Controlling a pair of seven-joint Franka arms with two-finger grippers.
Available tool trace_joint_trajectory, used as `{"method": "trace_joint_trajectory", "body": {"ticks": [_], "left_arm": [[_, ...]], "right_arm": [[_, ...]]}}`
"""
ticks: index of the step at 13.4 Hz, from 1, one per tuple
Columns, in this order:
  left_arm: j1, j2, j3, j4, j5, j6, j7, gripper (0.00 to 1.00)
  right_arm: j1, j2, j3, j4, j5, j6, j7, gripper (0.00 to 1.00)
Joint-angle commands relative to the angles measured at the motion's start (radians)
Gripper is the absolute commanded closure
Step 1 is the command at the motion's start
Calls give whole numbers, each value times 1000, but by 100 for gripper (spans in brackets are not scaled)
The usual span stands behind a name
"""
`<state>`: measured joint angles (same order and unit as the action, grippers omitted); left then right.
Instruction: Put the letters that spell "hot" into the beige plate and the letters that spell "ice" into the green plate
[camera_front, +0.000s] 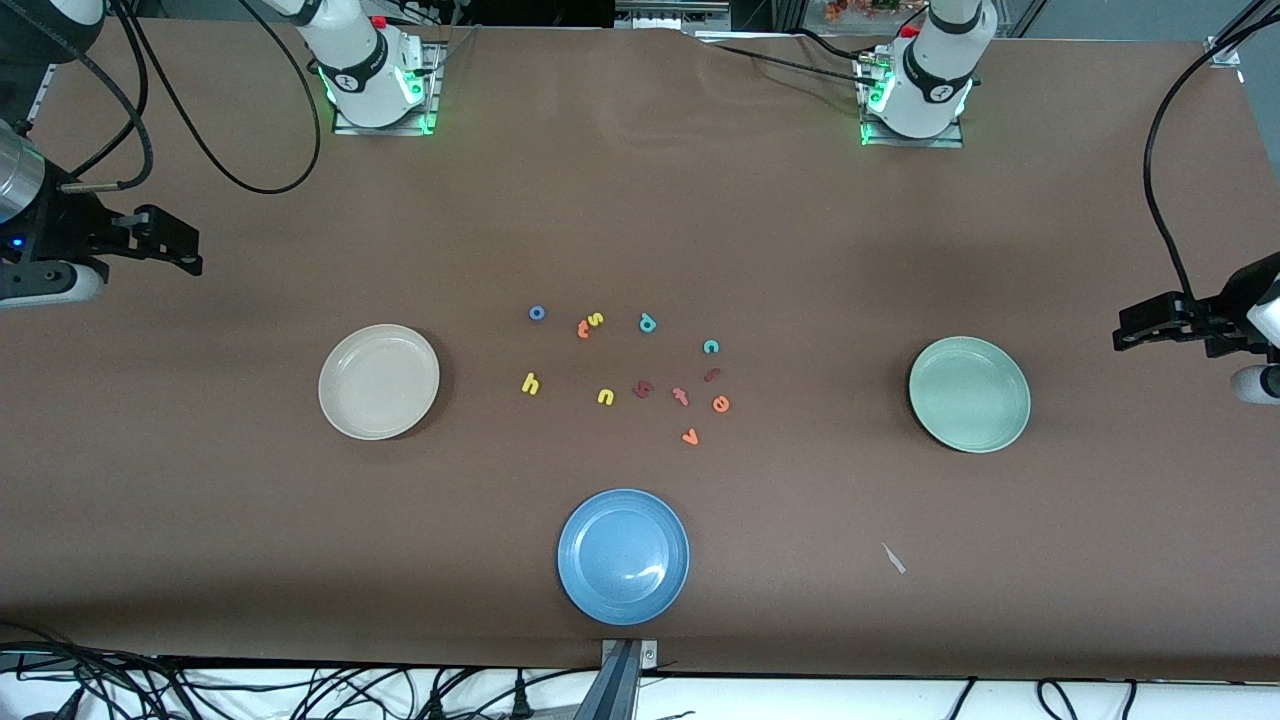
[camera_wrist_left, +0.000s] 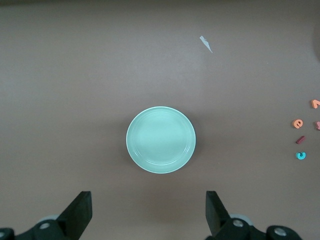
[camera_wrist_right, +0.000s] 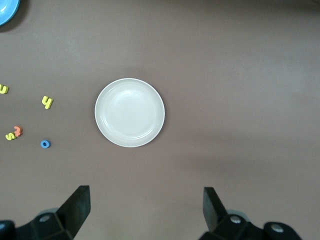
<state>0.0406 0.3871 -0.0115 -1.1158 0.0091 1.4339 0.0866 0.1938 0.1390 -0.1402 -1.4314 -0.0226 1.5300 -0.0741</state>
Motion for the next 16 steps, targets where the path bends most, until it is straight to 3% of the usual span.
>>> {"method": "trace_joint_trajectory", "body": {"ticks": [1, 7, 16], "left_arm": [[7, -8, 4, -5, -20, -3, 21, 0], [58, -8, 5, -4, -15, -3, 18, 0], [44, -5, -2, -7, -17, -3, 8, 0]], "right_arm": [[-5, 5, -1, 19, -11, -16, -1, 0], [-5, 5, -1, 19, -10, -16, -1, 0], [-8, 7, -2, 19, -7, -16, -3, 0]]}}
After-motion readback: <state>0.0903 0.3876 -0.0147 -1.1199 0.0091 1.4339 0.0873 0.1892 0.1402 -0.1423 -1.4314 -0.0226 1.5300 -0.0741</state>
